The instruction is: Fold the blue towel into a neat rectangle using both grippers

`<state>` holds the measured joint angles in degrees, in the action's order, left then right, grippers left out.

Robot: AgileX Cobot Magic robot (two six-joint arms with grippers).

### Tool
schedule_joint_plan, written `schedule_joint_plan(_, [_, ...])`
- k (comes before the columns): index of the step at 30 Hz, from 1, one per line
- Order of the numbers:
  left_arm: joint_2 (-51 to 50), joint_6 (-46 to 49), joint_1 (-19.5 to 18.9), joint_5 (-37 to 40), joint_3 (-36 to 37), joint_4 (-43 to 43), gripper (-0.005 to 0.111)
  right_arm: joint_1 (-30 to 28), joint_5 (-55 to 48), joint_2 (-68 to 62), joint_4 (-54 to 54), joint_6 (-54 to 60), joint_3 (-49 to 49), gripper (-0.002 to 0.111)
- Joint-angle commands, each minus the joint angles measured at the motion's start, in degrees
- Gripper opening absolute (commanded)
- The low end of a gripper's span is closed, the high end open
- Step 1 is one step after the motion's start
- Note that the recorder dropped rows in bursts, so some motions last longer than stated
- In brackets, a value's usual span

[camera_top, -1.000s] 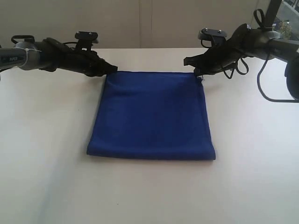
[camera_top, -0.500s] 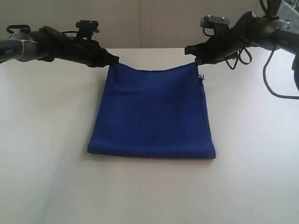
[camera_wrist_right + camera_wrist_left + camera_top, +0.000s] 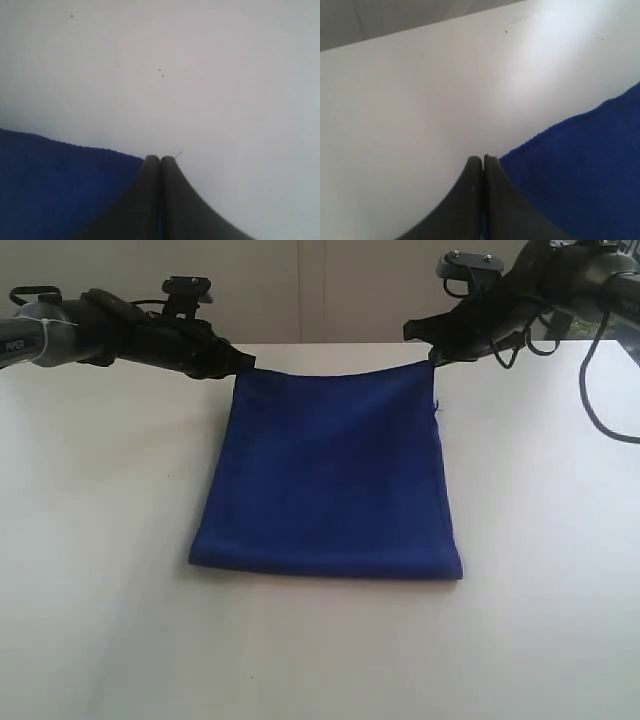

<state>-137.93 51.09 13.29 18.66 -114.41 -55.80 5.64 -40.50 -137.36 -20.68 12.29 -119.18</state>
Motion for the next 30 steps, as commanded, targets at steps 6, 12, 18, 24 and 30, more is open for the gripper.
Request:
schedule_joint_plan(6, [0.5, 0.1, 0.1, 0.6, -0.3, -2.1, 0.0, -0.5, -0.2, 0.8, 4.3, -2.6, -0.1, 0.0])
schedule_joint_plan(12, [0.6, 0.1, 0.1, 1.7, -0.3, -2.6, 0.0, -0.5, -0.2, 0.8, 4.3, -2.5, -0.1, 0.0])
schedule_joint_plan(18, [3.0, 3.1, 0.1, 5.8, -0.3, -2.5, 0.0, 0.6, -0.8, 1.3, 4.3, -2.1, -0.1, 0.0])
schedule_joint_plan(24, [5.5, 3.1, 0.1, 7.9, -0.3, -1.4, 0.0, 1.3, -2.5, 3.9, 4.3, -2.7, -0.1, 0.0])
schedule_joint_plan(30, [5.9, 3.1, 0.1, 8.3, -0.3, -1.4, 0.0, 1.3, -4.8, 5.9, 5.5, -3.7, -0.1, 0.0])
